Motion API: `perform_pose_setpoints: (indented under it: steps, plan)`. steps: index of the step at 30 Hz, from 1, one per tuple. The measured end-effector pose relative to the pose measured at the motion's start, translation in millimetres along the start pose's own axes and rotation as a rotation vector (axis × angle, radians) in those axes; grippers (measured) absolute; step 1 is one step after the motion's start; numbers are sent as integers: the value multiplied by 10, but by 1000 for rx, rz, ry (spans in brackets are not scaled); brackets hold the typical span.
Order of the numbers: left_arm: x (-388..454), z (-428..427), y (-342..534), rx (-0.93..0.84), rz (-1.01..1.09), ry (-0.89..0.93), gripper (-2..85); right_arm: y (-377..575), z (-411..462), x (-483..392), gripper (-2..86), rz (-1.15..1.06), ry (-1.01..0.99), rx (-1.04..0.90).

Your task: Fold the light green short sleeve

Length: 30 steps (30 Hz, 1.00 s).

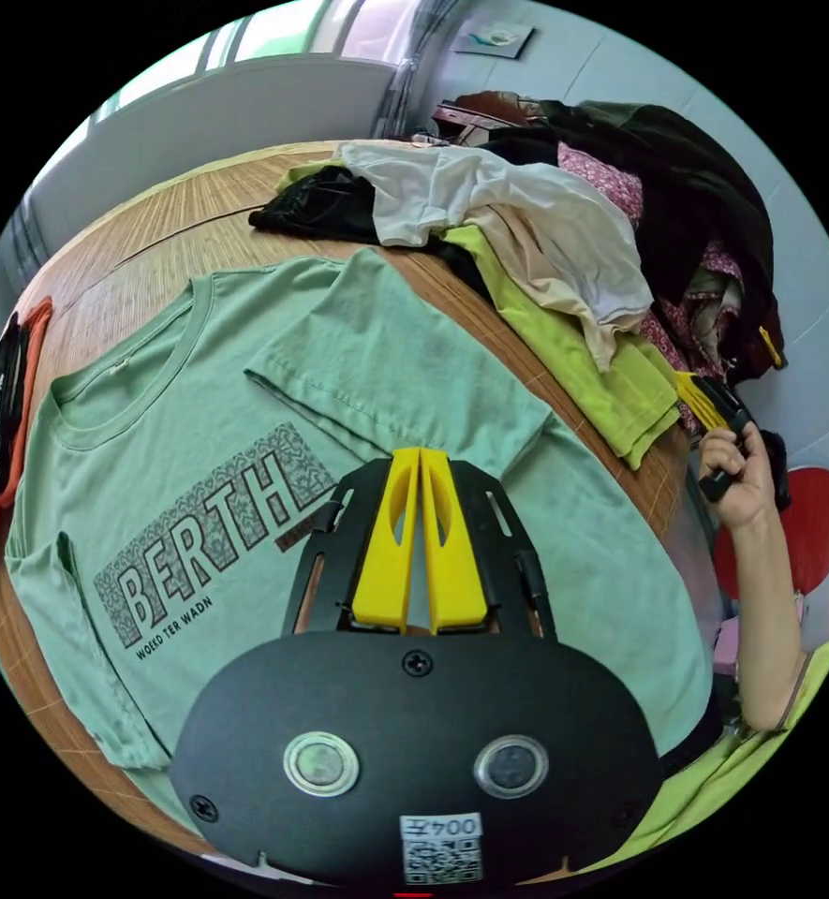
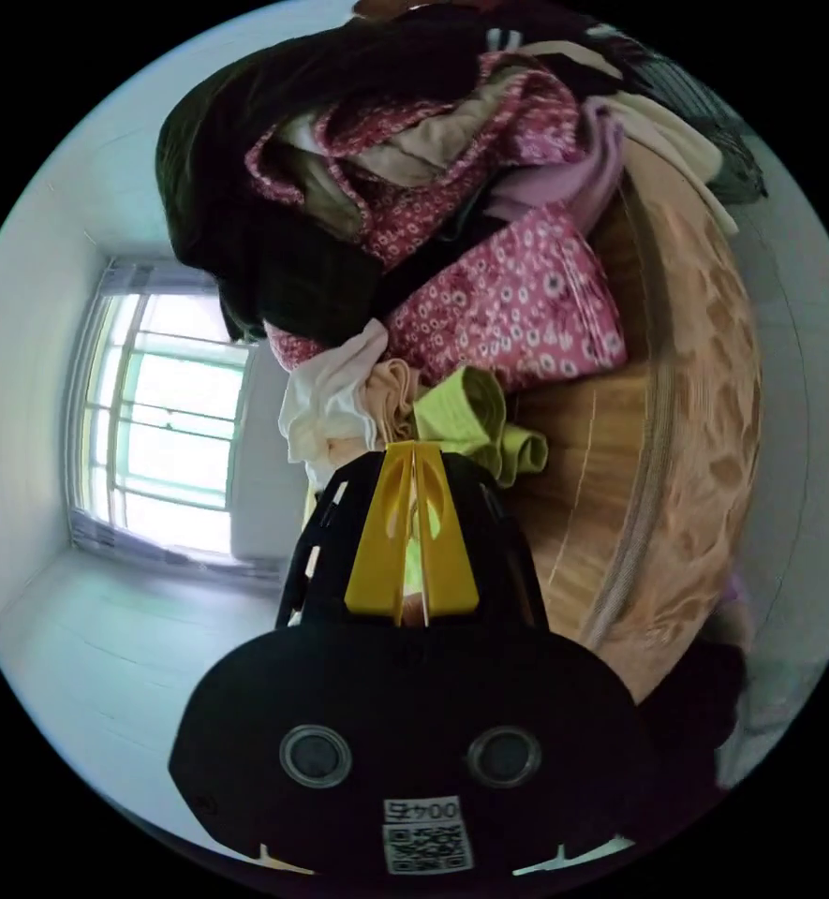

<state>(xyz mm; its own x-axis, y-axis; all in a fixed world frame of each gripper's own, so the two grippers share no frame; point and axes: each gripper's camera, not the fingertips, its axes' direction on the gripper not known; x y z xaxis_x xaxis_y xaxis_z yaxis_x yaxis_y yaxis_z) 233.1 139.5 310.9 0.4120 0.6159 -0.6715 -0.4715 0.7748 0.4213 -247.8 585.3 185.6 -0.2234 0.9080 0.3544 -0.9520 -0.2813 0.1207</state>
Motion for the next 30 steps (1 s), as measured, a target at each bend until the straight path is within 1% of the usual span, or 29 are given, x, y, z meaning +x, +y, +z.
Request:
perform_pose_setpoints:
  steps: [2, 3, 5, 6, 7, 8, 9, 10, 11, 13, 14, 16, 17, 19, 21, 23, 25, 26, 28, 29, 30]
  plan:
    - [-63, -184, 131, 46, -26, 20, 2, -161, -46, -212, -6, -248, 110, -177]
    - [-123, -333, 256, 60, -45, 67, 3, -147, -62, -259, -6, -322, 134, -226]
    - [-199, -611, 556, 95, -43, 154, 4, 65, -206, -320, -2, -572, 160, -425]
    - [-248, -815, 831, 115, -47, 198, 5, 132, -273, -299, 0, -610, 147, -469]
    - [-300, -1018, 1166, 116, -48, 240, 7, 250, -425, -219, 5, -648, 116, -555]
    - [-328, -1123, 1357, 118, -48, 253, 8, 337, -591, -105, 17, -651, 89, -622]
    - [-393, -1332, 1781, 133, -62, 247, 12, 368, -681, -42, 23, -647, 74, -643]
    - [-490, -1524, 2247, 145, -104, 222, 17, 406, -855, 91, 50, -625, 51, -666]
    - [-549, -1610, 2489, 151, -129, 213, 21, 414, -1006, 221, 70, -595, 37, -686]
    - [-842, -1861, 3473, 158, -276, 188, 42, 377, -1189, 380, 90, -551, 16, -706]
    - [-930, -1901, 3723, 155, -323, 190, 48, 329, -1278, 459, 107, -522, -7, -717]
    - [-1239, -1966, 4670, 124, -511, 169, 81, 269, -1363, 498, 123, -507, -44, -733]
    - [-1296, -1967, 4889, 119, -552, 166, 87, 253, -1383, 477, 133, -528, -42, -749]
    - [-1454, -1895, 5653, 142, -675, 177, 104, 260, -1356, 436, 142, -579, 8, -783]
    - [-1523, -1757, 6080, 186, -741, 251, 112, 259, -1318, 421, 137, -587, 5, -818]
    - [-1574, -1565, 6387, 248, -794, 387, 119, 224, -1253, 430, 108, -517, -83, -885]
    - [-1582, -1356, 6633, 370, -824, 558, 129, 174, -1242, 405, 89, -484, -92, -872]
    - [-1576, -1323, 6666, 406, -826, 592, 132, 118, -1249, 377, 56, -477, -68, -859]
    - [-1549, -1219, 6695, 500, -804, 723, 141, -12, -1275, 323, 26, -444, -82, -859]
    - [-1538, -1196, 6679, 499, -790, 742, 139, -106, -1344, 259, 16, -441, -91, -821]
    - [-1512, -1141, 6629, 457, -753, 764, 135, -149, -1390, 218, 13, -449, -91, -793]
